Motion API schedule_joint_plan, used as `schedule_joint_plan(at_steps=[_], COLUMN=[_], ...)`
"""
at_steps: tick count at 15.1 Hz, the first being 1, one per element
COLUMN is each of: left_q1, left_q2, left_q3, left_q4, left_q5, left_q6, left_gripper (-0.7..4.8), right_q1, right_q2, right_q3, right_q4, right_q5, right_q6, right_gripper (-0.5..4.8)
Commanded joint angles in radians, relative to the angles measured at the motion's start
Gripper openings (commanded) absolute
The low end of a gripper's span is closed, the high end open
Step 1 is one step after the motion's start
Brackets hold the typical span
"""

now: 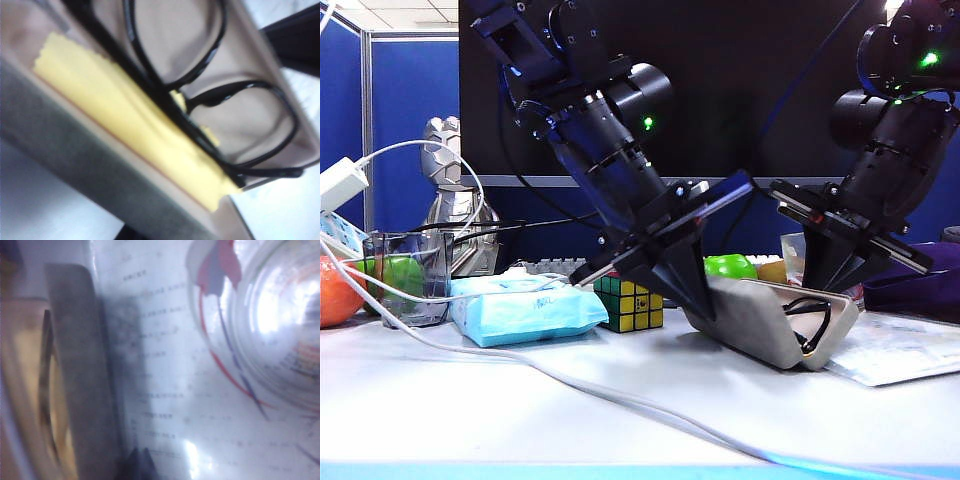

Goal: Pick up the glasses, fold the temples of the glasses, place the glasses into the glasses case, and finally close the glasses case.

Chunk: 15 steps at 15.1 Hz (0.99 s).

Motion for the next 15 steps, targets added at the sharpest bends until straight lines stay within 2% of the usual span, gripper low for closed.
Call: schedule_joint_plan(at_steps=[1, 6, 11, 13, 15], left_q1=[-0.007, -0.007, -0.01, -0.01, -0.01], left_q2=[-0.003, -0.003, -0.003, -0.008, -0.024], left_q3=[0.006, 0.006, 0.006, 0.006, 0.006], left_q4=[0.074, 0.132, 0.19, 0.164, 0.144], left_q5=[0.029, 0.051, 0.103, 0.085, 0.037], left_q6=[-0.039, -0.069, -0.081, -0.08, -0.072], left_gripper=[-0.06, -0.06, -0.06, -0.06, -0.06], right_q1=[0.013, 0.041, 0.041, 0.037, 0.038], right_q2=[-0.003, -0.003, -0.003, -0.019, -0.061], right_q3=[0.003, 0.003, 0.003, 0.003, 0.004], right_q4=[0.005, -0.005, -0.045, -0.048, -0.046], right_q5=[-0.087, -0.157, -0.153, -0.084, 0.064], right_q6=[-0.023, -0.075, -0.105, -0.108, -0.107], right_gripper=[-0.05, -0.05, -0.05, -0.05, -0.05])
